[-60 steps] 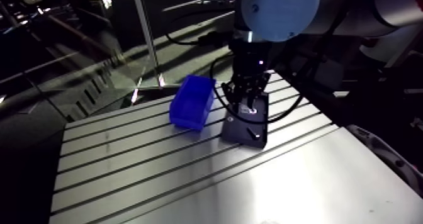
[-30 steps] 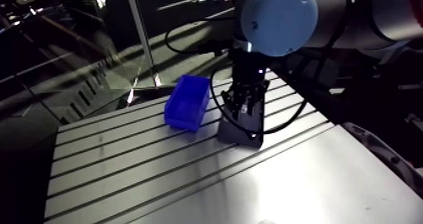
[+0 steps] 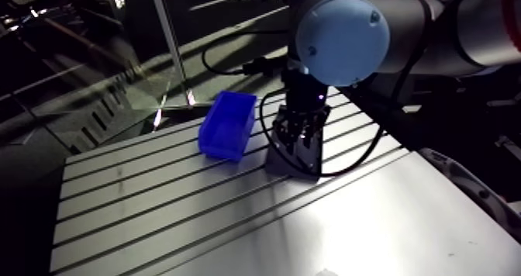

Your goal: Pick up the M10 bolt from the tray and put it into the blue bin.

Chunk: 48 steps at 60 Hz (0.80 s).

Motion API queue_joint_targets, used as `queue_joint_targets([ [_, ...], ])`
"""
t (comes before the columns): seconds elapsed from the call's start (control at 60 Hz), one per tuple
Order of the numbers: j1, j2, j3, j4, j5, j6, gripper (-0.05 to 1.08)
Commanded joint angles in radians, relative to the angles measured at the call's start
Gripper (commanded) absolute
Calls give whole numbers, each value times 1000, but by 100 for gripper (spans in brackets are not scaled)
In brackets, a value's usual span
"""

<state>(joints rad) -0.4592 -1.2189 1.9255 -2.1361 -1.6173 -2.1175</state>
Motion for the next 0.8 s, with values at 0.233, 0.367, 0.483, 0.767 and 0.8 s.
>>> queue_joint_targets([
  [0.233, -3, 8, 29, -41, 0, -3, 49],
  [0.367, -3, 14, 34, -55, 0, -3, 49],
  [0.483, -3, 16, 36, -55, 0, -3, 49],
  [0.767, -3, 22, 37, -57, 0, 0, 50],
  [0.8, -3, 22, 37, -57, 0, 0, 50],
])
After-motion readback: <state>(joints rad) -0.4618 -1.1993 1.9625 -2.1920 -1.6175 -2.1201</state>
